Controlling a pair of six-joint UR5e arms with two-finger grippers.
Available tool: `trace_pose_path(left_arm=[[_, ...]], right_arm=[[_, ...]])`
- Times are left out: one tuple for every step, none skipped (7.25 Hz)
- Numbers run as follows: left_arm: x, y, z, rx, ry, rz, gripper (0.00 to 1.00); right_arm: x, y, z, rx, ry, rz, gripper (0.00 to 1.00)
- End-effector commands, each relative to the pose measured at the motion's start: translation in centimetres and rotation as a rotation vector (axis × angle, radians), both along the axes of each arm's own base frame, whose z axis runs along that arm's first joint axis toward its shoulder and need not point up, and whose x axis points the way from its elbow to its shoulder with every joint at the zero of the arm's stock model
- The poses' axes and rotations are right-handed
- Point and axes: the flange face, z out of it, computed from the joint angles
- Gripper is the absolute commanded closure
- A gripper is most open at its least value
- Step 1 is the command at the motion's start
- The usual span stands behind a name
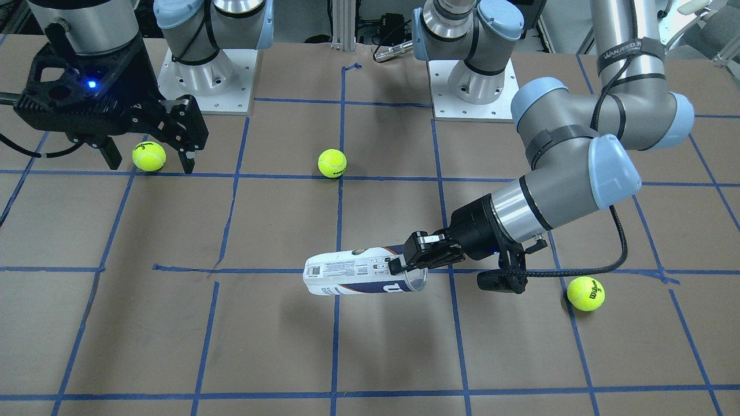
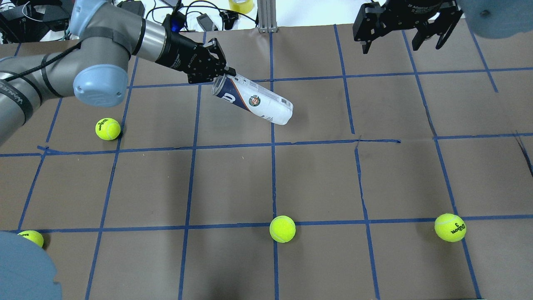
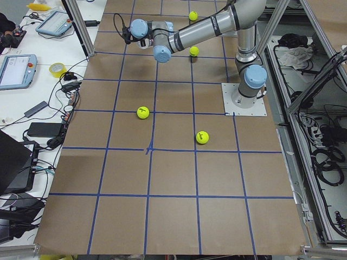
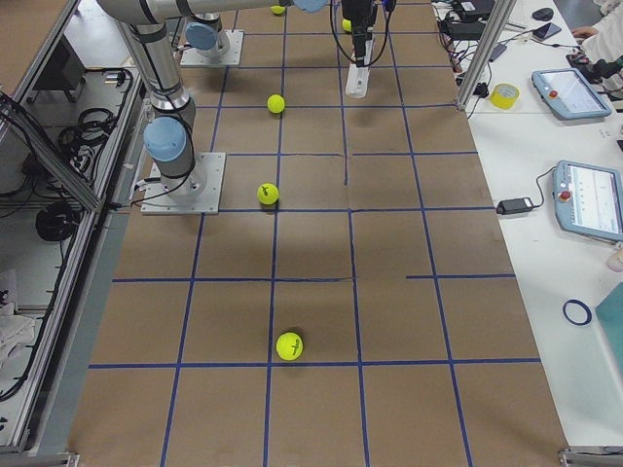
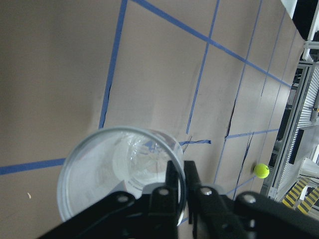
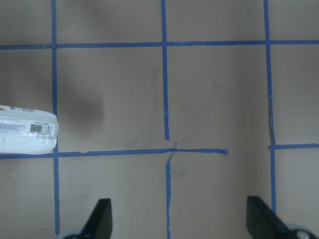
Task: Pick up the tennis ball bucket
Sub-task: 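Grasp the can's rim with the left gripper and tilt it upright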
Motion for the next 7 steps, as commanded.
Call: trace_pose_path(left_arm=[[-4.5, -0.8, 5.3, -0.117, -0.396, -0.031, 1.0], [-5.3, -0.8, 6.6, -0.146, -0.528, -0.051, 1.0], [-6.6, -0.3, 6.8, -0.198, -0.668, -0.126, 1.0], [-9.1, 0.4, 5.4, -0.221, -0.779, -0.212, 1.0], [-10.6, 0.3, 3.7, -0.22, -0.796, -0.239, 1.0], [-12.0, 0.0, 2.6, -0.26, -0.823, -0.255, 1.0], [-13.0, -0.2, 1.4, -0.265, -0.854, -0.263, 1.0]], right_arm=[[0.0, 1.2, 1.8, -0.034, -0.013, 0.008, 0.01], [-0.1, 2.1, 2.5, -0.034, -0.01, 0.008, 0.01], [0.0, 2.0, 2.4, -0.036, -0.011, 0.002, 0.0], [-0.1, 2.1, 2.5, -0.039, -0.01, 0.0, 0.0], [-0.1, 2.1, 2.5, -0.039, -0.009, -0.002, 0.0], [-0.1, 2.1, 2.5, -0.039, -0.009, -0.003, 0.0], [-0.1, 2.1, 2.5, -0.038, -0.007, -0.004, 0.0]])
